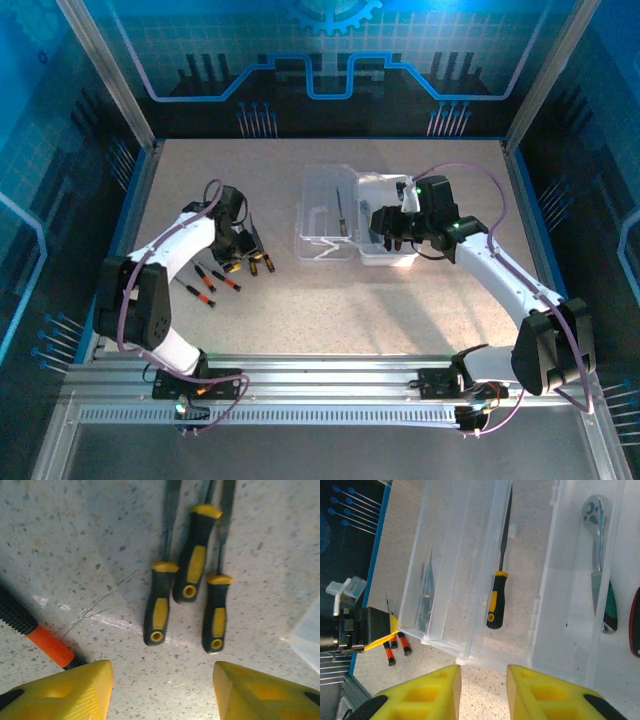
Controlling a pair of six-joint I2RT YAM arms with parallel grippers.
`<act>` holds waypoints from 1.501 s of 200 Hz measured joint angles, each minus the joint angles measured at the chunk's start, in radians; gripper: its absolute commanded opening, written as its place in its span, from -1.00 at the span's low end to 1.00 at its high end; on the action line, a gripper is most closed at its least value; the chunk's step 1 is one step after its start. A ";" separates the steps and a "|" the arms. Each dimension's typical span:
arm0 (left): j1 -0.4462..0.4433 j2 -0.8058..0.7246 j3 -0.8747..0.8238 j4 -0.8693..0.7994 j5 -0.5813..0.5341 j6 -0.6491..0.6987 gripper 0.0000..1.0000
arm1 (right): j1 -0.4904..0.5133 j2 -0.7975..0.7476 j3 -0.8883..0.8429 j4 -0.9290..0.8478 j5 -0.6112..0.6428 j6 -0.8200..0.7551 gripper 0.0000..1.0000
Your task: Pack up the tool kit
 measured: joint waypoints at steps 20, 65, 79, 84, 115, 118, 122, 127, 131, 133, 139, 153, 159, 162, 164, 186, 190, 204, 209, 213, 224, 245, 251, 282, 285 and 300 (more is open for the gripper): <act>0.000 0.037 -0.005 0.002 0.007 0.018 0.05 | 0.000 0.000 -0.008 0.023 -0.021 0.010 -0.35; -0.005 0.126 -0.004 0.006 0.011 0.048 -0.04 | 0.000 -0.018 -0.054 0.060 -0.041 0.020 -0.06; -0.005 0.141 -0.002 0.006 0.010 0.051 -0.08 | 0.000 -0.032 -0.065 0.060 -0.040 0.021 -0.06; -0.005 0.146 0.000 0.007 0.007 0.053 -0.11 | 0.000 -0.035 -0.066 0.060 -0.040 0.021 -0.06; -0.005 0.182 0.016 0.021 0.003 0.070 -0.20 | 0.000 -0.043 -0.066 0.061 -0.040 0.028 -0.07; -0.005 0.183 0.017 0.023 0.003 0.071 -0.20 | 0.000 -0.043 -0.066 0.061 -0.040 0.029 -0.07; -0.005 0.187 0.019 0.023 0.003 0.071 -0.21 | 0.000 -0.044 -0.066 0.061 -0.040 0.029 -0.07; -0.005 0.190 0.020 0.024 0.002 0.073 -0.22 | 0.000 -0.044 -0.066 0.061 -0.040 0.031 -0.07; -0.005 0.193 0.021 0.024 0.002 0.074 -0.24 | 0.000 -0.044 -0.066 0.061 -0.040 0.031 -0.08; -0.005 0.193 0.022 0.024 0.001 0.074 -0.25 | 0.000 -0.044 -0.066 0.061 -0.040 0.032 -0.08; -0.005 0.195 0.023 0.023 -0.001 0.074 -0.27 | 0.000 -0.044 -0.066 0.061 -0.040 0.032 -0.08; -0.005 0.196 0.025 0.019 -0.005 0.075 -0.28 | 0.000 -0.046 -0.066 0.060 -0.040 0.035 -0.08; -0.005 0.197 0.025 0.019 -0.005 0.075 -0.27 | 0.000 -0.048 -0.066 0.060 -0.040 0.035 -0.08; -0.005 0.197 0.026 0.019 -0.005 0.075 -0.26 | 0.000 -0.050 -0.066 0.060 -0.040 0.035 -0.09; -0.005 0.197 0.026 0.019 -0.005 0.075 -0.25 | 0.000 -0.051 -0.066 0.060 -0.040 0.035 -0.08; -0.006 0.198 0.032 0.017 -0.008 0.079 -0.13 | 0.000 -0.060 -0.066 0.060 -0.040 0.035 -0.08; -0.006 0.200 0.036 0.018 -0.011 0.083 -0.12 | 0.000 -0.061 -0.066 0.060 -0.040 0.035 -0.08; -0.006 0.204 0.056 0.016 -0.020 0.090 -0.12 | 0.000 -0.063 -0.066 0.060 -0.040 0.035 -0.08; -0.006 0.205 0.064 0.016 -0.023 0.092 -0.12 | 0.000 -0.064 -0.066 0.060 -0.040 0.035 -0.09; -0.006 0.206 0.070 0.016 -0.024 0.093 -0.12 | 0.000 -0.064 -0.066 0.060 -0.040 0.035 -0.08; -0.006 0.209 0.090 0.016 -0.029 0.094 -0.12 | 0.000 -0.067 -0.066 0.059 -0.040 0.035 -0.09; -0.006 0.219 0.119 0.016 -0.035 0.096 -0.15 | 0.000 -0.073 -0.066 0.059 -0.037 0.035 -0.08; -0.006 0.223 0.127 0.014 -0.036 0.096 -0.16 | 0.000 -0.074 -0.066 0.058 -0.036 0.035 -0.09; -0.005 0.248 0.159 0.008 -0.053 0.096 -0.19 | 0.000 -0.082 -0.066 0.053 -0.032 0.035 -0.09; -0.005 0.249 0.160 0.008 -0.054 0.097 -0.19 | 0.000 -0.083 -0.066 0.052 -0.032 0.035 -0.09; -0.004 0.254 0.163 0.002 -0.062 0.097 -0.22 | 0.000 -0.085 -0.066 0.050 -0.032 0.035 -0.09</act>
